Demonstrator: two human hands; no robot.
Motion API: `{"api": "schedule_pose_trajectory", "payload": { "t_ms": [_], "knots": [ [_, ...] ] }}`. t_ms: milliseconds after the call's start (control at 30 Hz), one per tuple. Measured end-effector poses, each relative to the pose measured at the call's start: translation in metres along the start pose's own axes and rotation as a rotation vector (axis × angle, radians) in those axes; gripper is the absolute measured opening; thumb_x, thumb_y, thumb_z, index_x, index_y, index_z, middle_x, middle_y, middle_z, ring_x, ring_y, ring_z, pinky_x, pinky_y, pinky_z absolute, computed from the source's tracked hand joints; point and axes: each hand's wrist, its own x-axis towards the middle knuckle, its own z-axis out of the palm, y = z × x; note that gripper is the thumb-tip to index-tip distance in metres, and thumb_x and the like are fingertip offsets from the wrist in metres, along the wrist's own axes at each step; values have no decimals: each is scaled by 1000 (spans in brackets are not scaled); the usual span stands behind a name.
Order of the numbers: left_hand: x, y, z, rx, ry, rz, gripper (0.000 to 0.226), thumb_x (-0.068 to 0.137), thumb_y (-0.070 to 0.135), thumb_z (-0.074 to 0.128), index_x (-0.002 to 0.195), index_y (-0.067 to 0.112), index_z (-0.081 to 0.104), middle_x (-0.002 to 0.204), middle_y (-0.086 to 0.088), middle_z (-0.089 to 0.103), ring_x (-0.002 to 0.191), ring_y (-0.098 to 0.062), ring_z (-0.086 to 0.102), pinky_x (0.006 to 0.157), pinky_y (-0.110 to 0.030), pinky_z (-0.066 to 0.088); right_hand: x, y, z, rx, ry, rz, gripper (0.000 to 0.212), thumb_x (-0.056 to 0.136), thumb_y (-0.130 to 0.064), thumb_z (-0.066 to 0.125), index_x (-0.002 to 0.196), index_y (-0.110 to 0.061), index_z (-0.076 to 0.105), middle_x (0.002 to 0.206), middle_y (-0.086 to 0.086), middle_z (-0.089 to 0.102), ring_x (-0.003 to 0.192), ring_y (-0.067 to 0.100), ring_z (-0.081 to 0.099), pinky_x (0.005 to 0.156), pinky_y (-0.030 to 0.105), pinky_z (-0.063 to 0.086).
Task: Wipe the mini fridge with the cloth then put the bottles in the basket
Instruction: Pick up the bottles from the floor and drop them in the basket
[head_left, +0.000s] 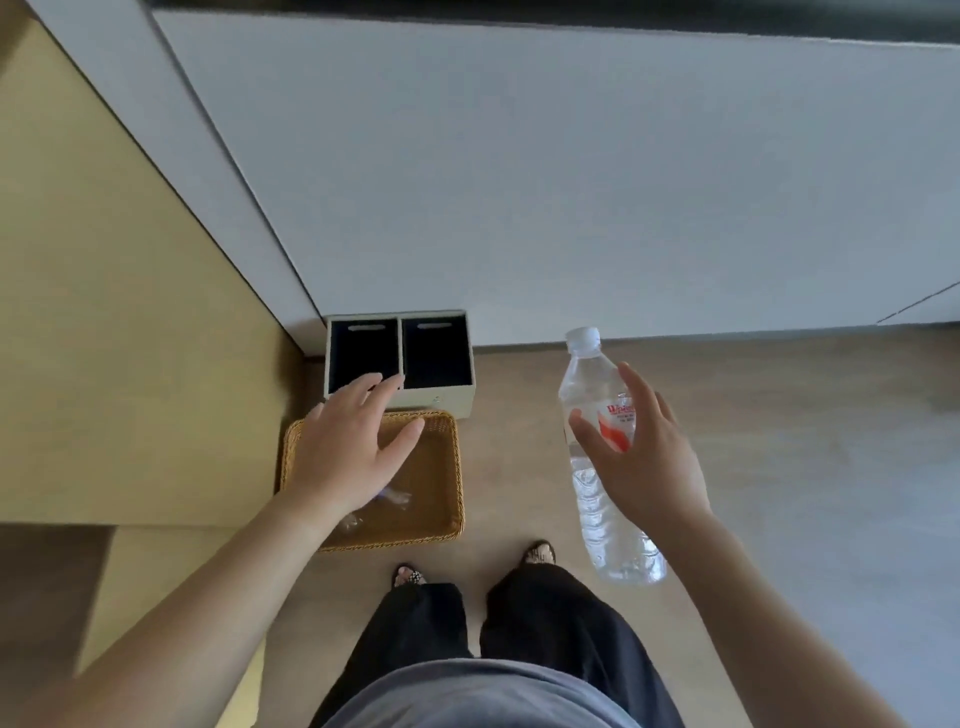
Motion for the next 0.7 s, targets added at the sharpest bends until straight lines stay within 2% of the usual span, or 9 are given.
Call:
{"api": "schedule_pose_trajectory", "payload": {
  "t_ms": [100,200,267,433,567,633,700],
  "knots": [
    [2,-11,2,-31,89,-121,70,87,64,23,139,22,44,141,1,47,129,-19,45,100,-41,46,44,-10,18,-8,-121,-99,67,86,-53,56,142,-39,23,140,-6,38,98,10,53,59,15,35],
    [-1,-20,6,-44,157,-266,65,89,58,29,134,16,49,133,-2,54,119,-20,53,94,-37,47,88,-24,43,-19,-280,-206,69,86,-51,57,144,-38,21,144,-4,35,109,15,55,73,20,41],
    [-7,-25,12,-60,200,-385,63,89,57,30,132,16,50,129,-1,56,114,-19,55,90,-37,49,113,-35,60,-57,-385,-288,70,86,-49,58,144,-36,21,146,-4,36,117,17,51,79,23,40],
    [-13,-35,42,-102,318,-616,59,89,52,33,130,14,53,128,-3,57,116,-21,55,87,-41,50,169,-58,114,-142,-589,-450,70,86,-46,60,144,-31,23,146,-3,37,122,17,45,95,31,42],
    [-7,-68,82,-162,410,-757,58,88,49,38,129,11,54,126,-5,58,114,-23,55,88,-41,51,194,-59,181,-158,-701,-541,69,86,-45,61,142,-29,25,140,-2,40,106,6,41,84,20,38],
    [-5,-92,113,-154,381,-808,60,87,51,37,129,11,54,125,-6,58,111,-25,57,85,-42,51,199,-51,224,-151,-741,-535,67,86,-44,61,141,-31,26,137,-3,40,106,5,40,81,18,39],
    [-4,-114,150,-140,328,-855,63,85,53,35,129,11,54,125,-6,58,109,-26,58,82,-42,51,199,-38,270,-144,-781,-511,65,86,-44,61,140,-33,27,137,-4,39,111,8,44,85,22,43]
  ]
}}
